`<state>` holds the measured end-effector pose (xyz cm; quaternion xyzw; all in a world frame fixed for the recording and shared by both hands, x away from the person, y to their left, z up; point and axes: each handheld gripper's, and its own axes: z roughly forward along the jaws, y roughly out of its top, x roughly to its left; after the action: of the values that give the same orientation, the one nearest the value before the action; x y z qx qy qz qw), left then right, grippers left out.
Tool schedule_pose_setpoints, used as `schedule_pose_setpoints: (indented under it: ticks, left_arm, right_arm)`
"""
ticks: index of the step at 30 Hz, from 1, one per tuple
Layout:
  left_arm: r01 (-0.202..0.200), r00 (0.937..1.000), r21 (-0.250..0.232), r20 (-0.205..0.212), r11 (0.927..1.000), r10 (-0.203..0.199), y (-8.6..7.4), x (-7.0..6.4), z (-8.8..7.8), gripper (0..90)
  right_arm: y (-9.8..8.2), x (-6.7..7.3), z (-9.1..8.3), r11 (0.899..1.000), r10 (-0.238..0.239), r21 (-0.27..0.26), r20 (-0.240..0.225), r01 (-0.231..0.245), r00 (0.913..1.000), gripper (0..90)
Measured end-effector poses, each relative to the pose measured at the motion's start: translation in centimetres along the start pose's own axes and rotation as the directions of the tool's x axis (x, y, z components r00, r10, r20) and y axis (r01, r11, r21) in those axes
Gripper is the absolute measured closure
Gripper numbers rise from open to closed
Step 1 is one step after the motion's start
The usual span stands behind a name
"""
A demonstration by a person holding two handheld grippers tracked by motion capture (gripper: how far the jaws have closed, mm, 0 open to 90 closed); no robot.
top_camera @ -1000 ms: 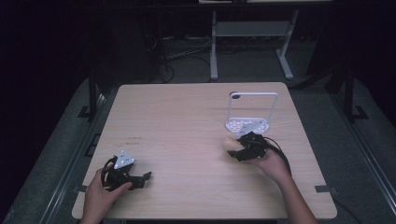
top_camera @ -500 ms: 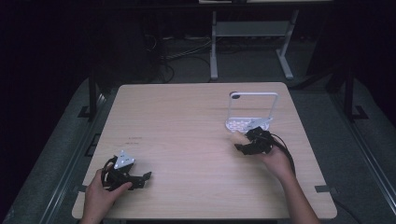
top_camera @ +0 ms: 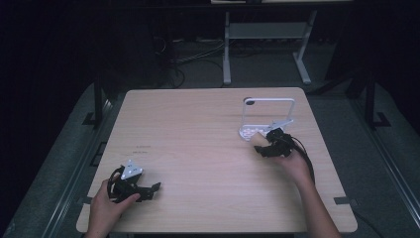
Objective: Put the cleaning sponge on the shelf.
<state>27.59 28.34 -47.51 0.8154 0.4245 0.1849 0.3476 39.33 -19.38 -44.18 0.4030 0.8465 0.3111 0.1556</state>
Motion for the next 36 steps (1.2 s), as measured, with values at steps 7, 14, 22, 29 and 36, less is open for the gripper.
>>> schedule_pose_setpoints:
  ticks: [7,14,22,29,36]
  left_arm:
    - [0.0,1.0,0.001,0.0,1.0,0.0,0.0,0.0,0.0,12.6]
    - [0.001,1.0,0.0,0.0,1.0,-0.001,0.0,0.0,0.0,12.6]
    - [0.001,1.0,0.0,0.0,1.0,-0.001,0.0,0.0,0.0,12.6]
    - [0.001,1.0,0.0,0.0,1.0,-0.001,0.0,0.0,0.0,12.6]
    - [0.0,1.0,0.0,0.0,1.0,0.0,0.0,0.0,0.0,12.6]
  right_arm:
    - [0.4,-0.7,0.6,1.0,0.021,-0.004,0.013,-0.021,0.9997,42.0]
    - [1.5,-1.3,1.4,0.999,0.046,-0.003,0.031,-0.046,0.9984,42.0]
    - [2.7,-2.1,2.4,0.998,0.058,0.016,0.036,-0.059,0.9976,41.9]
    - [3.1,-2.6,3.5,0.997,0.065,0.048,0.046,-0.067,0.9968,41.8]
    - [3.1,-2.8,4.2,0.996,0.069,0.06,0.05,-0.072,0.9964,41.4]
